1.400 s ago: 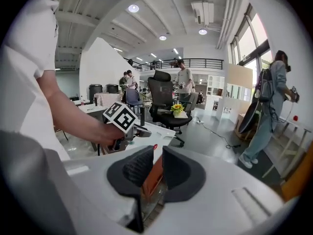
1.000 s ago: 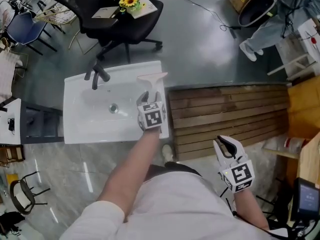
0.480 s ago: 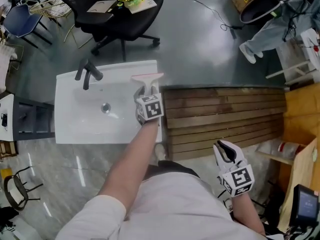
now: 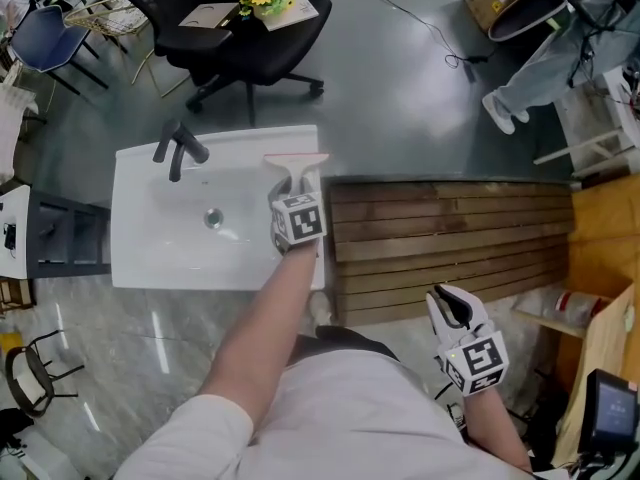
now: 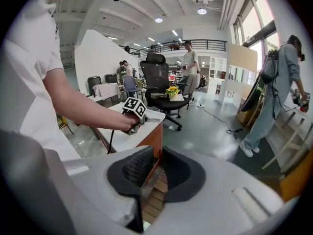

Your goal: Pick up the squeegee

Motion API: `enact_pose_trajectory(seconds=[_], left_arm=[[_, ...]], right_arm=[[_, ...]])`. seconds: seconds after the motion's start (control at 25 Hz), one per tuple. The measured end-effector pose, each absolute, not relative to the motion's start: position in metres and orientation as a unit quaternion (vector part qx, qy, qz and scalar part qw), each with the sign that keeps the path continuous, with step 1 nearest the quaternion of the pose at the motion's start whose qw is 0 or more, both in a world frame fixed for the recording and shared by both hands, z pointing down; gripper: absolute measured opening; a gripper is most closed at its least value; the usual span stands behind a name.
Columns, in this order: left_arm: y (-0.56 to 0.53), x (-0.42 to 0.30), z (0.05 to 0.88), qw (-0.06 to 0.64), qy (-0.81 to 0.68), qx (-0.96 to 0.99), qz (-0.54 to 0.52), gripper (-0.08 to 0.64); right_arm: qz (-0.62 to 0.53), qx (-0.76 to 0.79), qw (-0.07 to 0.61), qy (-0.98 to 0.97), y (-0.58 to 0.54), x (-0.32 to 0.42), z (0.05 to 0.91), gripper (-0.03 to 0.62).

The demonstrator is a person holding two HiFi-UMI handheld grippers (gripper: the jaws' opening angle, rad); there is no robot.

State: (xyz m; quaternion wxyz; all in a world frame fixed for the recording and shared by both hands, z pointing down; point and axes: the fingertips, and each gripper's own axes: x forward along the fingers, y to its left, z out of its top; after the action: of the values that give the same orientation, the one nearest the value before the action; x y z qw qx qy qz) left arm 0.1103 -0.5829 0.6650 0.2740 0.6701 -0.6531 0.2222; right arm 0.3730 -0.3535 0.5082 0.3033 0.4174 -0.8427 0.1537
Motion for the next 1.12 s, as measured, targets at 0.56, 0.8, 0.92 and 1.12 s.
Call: enact_pose_trajectory(seconds=[0.56, 0.8, 0.92, 1.12], left_arm=[[-0.554, 0.083, 0.623, 0.254, -0.641, 0.697, 0.198, 0.109], [-0.519, 0.064, 0.597, 0.250, -0.631, 0.712, 0.183, 0.109], [-0.500, 0.055, 0.581, 0.245, -0.626, 0.720, 0.173, 0.109], [-0.464, 0.040, 0.548, 0.238, -0.612, 0.739, 0.150, 0.109]], right_arm=[[0.142, 0.377, 0.288, -0.869, -0.361, 0.331, 0.509, 0.043], [0.131, 0.357, 0.278, -0.882, -0.356, 0.299, 0.505, 0.043], [0.122, 0.348, 0.273, -0.888, -0.352, 0.281, 0.501, 0.043], [0.106, 0.335, 0.265, -0.898, -0.343, 0.247, 0.494, 0.043]])
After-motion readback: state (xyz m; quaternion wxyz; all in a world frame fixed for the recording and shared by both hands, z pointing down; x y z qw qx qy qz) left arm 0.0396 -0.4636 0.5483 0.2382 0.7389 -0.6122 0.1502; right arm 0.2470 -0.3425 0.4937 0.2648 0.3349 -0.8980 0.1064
